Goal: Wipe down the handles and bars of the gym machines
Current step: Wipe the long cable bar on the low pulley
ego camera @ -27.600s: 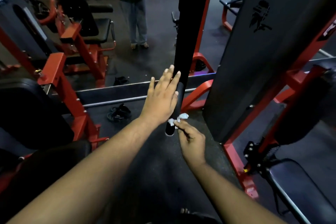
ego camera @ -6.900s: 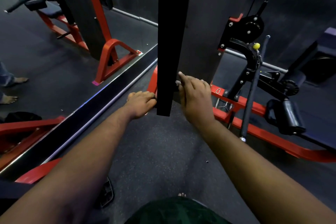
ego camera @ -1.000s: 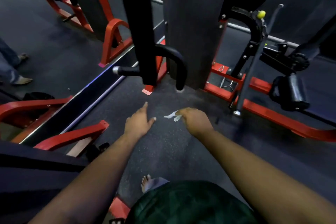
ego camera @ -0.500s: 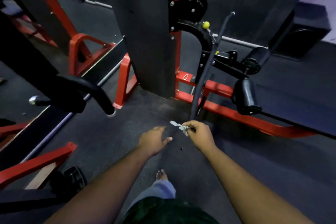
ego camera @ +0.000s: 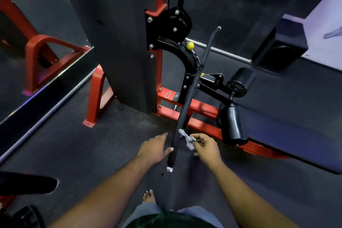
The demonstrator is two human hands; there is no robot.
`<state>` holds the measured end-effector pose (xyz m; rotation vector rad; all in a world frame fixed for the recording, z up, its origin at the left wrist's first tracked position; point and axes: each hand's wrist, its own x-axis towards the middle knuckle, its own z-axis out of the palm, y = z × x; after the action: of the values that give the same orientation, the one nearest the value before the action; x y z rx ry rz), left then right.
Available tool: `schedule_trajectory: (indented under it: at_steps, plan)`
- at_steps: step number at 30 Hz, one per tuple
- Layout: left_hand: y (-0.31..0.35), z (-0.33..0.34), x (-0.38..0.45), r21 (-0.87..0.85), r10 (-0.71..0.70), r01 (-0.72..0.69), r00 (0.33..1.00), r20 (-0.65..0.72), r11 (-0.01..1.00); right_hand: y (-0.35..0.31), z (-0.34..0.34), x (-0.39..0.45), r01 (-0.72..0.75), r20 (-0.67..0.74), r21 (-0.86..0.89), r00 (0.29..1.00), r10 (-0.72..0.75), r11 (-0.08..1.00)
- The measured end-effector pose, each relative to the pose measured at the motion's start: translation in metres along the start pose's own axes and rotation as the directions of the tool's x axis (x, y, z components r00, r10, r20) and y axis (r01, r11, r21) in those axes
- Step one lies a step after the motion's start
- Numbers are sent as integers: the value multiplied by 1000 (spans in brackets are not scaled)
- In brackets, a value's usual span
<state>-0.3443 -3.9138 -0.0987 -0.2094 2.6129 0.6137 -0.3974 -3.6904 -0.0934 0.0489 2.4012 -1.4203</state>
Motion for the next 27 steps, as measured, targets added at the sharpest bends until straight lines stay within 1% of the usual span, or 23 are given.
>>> schedule_trajectory:
  at_steps: [2,4,8,10,12,16,18,19,22,25,27]
  plan:
    - [7,-7,18,2,-6,6,1000,-1,1000,-2,-6,27,19,2,-30,1000,-19,999]
    - [14,-12,36,-11,-19,19,1000,-3,1000,0,-12,57,68,25,-89,998,-66,994]
    - [28,-12,72,-33,-53,53,999,-1,998,-8,-25,126,222,32,-229,975,-221,948]
    - [36,-9,93,-46,-92,92,996,-11,995,-16,-32,169,299,31,-293,952,-303,908]
    - [46,-6,113,-78,-148,146,989,-29,986,-23,-37,213,360,60,-346,930,-363,866]
    - [62,2,154,-175,-255,244,966,-44,954,-28,-45,300,463,89,-411,878,-471,786]
    - [67,4,170,-203,-287,270,956,-59,941,-29,-48,342,505,101,-434,850,-517,746]
    - [69,6,182,-210,-298,279,953,-63,937,-27,-49,364,502,103,-456,850,-517,735]
    - [77,8,207,-242,-336,318,941,-37,917,-21,-46,409,454,122,-503,880,-460,735]
    - [80,13,222,-299,-387,378,922,29,876,-12,-39,420,466,150,-500,877,-457,730]
    - [79,22,225,-368,-416,417,905,86,831,-7,-35,412,488,177,-509,865,-469,709]
